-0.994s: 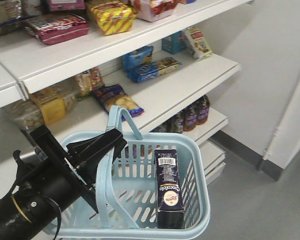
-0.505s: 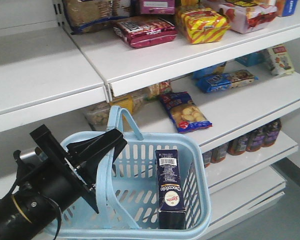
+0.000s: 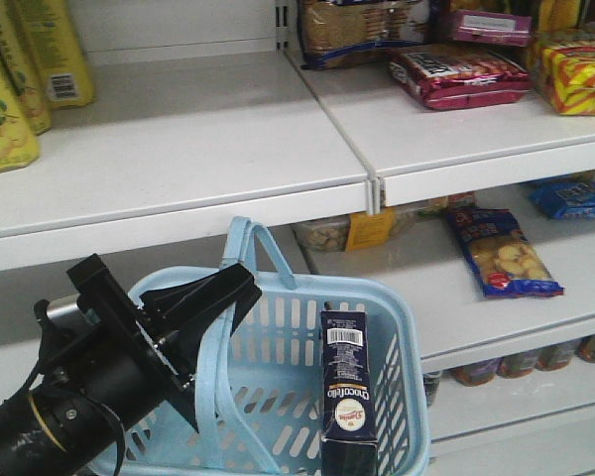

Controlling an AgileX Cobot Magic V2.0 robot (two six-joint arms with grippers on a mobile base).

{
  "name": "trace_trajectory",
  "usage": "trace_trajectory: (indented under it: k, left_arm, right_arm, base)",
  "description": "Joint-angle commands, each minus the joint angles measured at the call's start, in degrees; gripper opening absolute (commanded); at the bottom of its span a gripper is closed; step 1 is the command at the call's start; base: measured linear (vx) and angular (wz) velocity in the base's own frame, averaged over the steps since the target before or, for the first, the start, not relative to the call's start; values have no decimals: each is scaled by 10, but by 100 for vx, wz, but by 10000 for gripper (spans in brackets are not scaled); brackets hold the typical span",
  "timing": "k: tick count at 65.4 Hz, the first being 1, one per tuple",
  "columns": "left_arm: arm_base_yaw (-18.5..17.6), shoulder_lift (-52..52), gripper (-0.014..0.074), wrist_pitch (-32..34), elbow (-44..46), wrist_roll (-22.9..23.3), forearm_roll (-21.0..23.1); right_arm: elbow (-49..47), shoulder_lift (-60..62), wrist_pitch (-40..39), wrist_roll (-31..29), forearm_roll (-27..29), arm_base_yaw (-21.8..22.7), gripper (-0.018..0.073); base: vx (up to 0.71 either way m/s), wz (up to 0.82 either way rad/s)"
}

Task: Left arm holds basket, right arm returns cookies

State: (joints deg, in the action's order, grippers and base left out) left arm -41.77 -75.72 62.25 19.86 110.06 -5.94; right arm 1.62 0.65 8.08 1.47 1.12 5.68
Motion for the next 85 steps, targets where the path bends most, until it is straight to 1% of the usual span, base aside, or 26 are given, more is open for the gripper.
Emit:
trace_trajectory:
  k: [1,43,85]
  left_arm:
    - [1,17,0,100,14,1,25]
    - [1,17,0,100,14,1,25]
    - [1,17,0,100,14,1,25]
  right_arm:
    - [10,7,-43,-3,-4,4,-6]
    - [10,7,-43,-3,-4,4,-6]
    - [10,7,-43,-3,-4,4,-6]
  base:
    - [3,45]
    - [2,35]
    - [-1,6]
